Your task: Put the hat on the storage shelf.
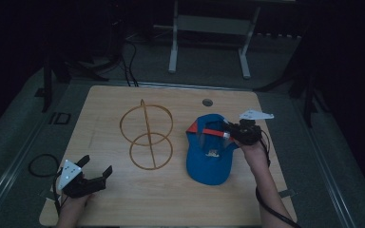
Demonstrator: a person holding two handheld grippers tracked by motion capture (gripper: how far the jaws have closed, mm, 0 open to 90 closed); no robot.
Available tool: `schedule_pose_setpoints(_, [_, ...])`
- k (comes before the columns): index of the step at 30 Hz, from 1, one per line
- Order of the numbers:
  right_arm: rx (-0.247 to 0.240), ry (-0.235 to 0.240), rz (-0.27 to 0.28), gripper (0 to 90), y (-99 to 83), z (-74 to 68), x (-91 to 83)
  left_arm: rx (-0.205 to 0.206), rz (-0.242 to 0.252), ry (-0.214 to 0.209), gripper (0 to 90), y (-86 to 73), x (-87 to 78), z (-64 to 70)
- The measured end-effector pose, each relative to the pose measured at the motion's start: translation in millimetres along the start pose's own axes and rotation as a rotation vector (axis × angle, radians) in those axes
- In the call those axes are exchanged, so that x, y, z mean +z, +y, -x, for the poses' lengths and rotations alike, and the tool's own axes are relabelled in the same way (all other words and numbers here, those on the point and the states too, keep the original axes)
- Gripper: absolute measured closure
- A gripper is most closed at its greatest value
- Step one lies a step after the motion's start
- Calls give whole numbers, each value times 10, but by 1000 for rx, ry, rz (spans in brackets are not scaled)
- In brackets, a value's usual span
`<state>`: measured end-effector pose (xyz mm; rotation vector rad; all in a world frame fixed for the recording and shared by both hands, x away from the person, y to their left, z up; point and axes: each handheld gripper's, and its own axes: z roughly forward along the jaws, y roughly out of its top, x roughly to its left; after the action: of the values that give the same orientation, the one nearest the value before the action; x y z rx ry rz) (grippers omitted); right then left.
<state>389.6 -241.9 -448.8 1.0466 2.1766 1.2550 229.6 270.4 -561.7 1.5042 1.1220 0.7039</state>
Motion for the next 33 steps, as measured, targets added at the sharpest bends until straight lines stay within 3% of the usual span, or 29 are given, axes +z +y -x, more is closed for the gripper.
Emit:
schedule_pose_setpoints(2, [1, -6, 21, 862, 48, -3, -89, 0, -2, -10, 28, 44, -20, 19])
schedule_pose_setpoints(5, [12, -1, 47, 862, 121, -12, -232, 16, -17, 11, 28, 152, -75, 102])
schedule_pose_setpoints(10, [15, -10, 91, 861, 187, -25, -416, 43, -5, -22, 28, 361, -189, 261])
schedule_pose_setpoints(16, [-3, -8, 109, 862, 272, -62, -551, 70, -24, -41, 29, 723, -285, 438])
schedule_pose_setpoints(19, [-7, -11, 114, 862, 308, -82, -601, 81, -23, -56, 28, 817, -296, 480])
schedule_pose_setpoints(24, [-23, -3, 137, 861, 406, -136, -759, 145, -19, -57, 28, 1154, -322, 659])
schedule_pose_setpoints(28, [-28, -8, 147, 861, 428, -159, -826, 165, 2, -98, 28, 1343, -297, 782])
schedule_pose_setpoints(33, [-35, -11, 164, 861, 461, -195, -880, 236, -5, -120, 28, 1572, -124, 1013])
